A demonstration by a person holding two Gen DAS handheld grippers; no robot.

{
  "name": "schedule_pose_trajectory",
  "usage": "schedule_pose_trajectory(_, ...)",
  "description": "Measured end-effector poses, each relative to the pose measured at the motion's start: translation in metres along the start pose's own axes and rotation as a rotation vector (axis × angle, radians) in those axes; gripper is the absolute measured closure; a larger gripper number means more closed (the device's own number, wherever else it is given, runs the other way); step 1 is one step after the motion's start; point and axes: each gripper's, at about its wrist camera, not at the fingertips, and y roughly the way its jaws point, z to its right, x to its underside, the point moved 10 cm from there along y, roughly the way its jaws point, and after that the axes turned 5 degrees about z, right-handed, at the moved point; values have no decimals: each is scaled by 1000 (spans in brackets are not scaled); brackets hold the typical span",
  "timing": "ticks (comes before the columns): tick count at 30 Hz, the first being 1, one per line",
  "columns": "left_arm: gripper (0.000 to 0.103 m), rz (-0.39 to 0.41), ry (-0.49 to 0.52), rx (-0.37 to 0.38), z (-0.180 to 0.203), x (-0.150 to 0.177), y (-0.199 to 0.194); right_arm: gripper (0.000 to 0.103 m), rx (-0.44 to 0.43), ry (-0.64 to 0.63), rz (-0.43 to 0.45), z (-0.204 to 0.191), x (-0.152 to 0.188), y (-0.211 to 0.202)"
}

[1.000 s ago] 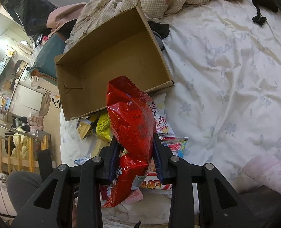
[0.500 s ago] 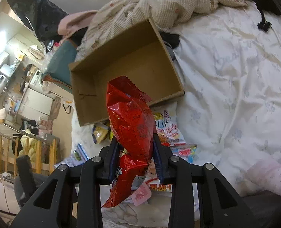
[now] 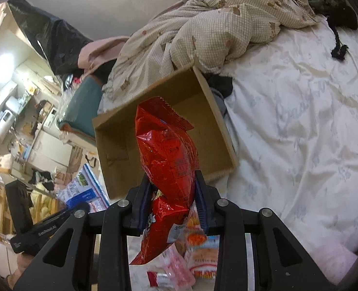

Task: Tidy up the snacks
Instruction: 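Carry both bags over the box and open both grippers to drop them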

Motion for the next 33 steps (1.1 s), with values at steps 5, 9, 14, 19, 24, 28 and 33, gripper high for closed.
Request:
schedule_pose_trajectory(5, 56, 17, 44, -4, 12, -27, 16, 69, -8, -19, 18, -6, -18, 11)
schedule_pose_trajectory(9, 56, 33, 73, -31, 17, -45, 33, 69, 7, -46, 6, -10, -28, 33)
schedule_pose_trajectory(14, 56, 64, 132, -55, 24, -55, 56, 69, 16, -81, -29, -12, -36, 66)
schedule_pose_trajectory(19, 56, 76, 153, -47, 25, -54, 73, 69, -3, -92, -66, -15, -34, 94)
schedule_pose_trajectory(24, 55, 54, 116, -39, 19, -53, 84, 69, -32, -115, -98, -22, -28, 117)
schedule_pose_trajectory(28, 55, 28, 65, -12, 13, -51, 90, 68, -47, -97, -126, -26, -24, 129)
schedule_pose_trajectory(33, 55, 21, 55, -17, 11, -49, 92, 67, -54, -114, -143, -32, -18, 136)
